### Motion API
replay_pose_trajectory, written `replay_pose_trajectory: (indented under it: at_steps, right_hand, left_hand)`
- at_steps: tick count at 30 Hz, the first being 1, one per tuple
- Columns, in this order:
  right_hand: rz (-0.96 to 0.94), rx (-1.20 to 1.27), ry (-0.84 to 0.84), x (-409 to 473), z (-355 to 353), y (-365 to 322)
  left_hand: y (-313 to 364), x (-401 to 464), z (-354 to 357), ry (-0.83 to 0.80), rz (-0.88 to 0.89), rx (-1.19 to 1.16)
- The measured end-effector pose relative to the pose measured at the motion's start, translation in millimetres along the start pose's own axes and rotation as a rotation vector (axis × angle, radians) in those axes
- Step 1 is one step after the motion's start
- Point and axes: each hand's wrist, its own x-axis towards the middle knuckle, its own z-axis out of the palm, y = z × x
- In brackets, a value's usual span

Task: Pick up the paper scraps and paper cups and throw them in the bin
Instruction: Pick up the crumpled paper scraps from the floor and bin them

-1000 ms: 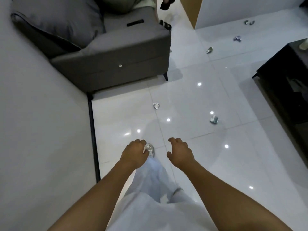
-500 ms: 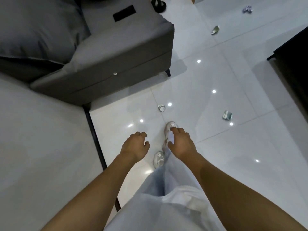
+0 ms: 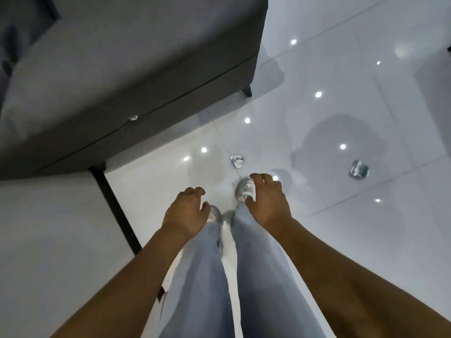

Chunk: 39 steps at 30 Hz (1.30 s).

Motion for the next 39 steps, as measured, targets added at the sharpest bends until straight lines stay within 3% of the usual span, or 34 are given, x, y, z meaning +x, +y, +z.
replay_pose_trajectory:
  at_steps: [7, 16, 20, 23, 29, 35, 39]
  right_hand:
    - [-0.016, -0.012, -0.006, 142, 78, 24]
    - [0.131, 0.134, 0.067, 320, 229, 106]
    - [0.122, 0.114, 0.053, 363, 286, 123]
    - [0.112, 0.113, 0.134, 371, 306, 125]
    - [0.077, 0.231, 0.155, 354, 294, 120]
    - [0.014, 0.348, 0.196, 272, 215, 86]
    - [0.017, 0.401, 0.209, 210, 154, 65]
  left_hand:
    - [-40, 138, 55, -0.068, 0.039, 0.000]
    - [-87, 319, 161, -0.125, 0.125, 0.095]
    - [-96, 374, 197, -0.152, 0.119, 0.066]
    - [-96, 391, 210, -0.161, 0.136, 0.028]
    - [-79, 382, 206, -0.214, 0.139, -0.022]
    - [-26, 328, 153, -0.246, 0.139, -0.065]
    - [23, 274, 108, -0.351, 0.158, -0.126]
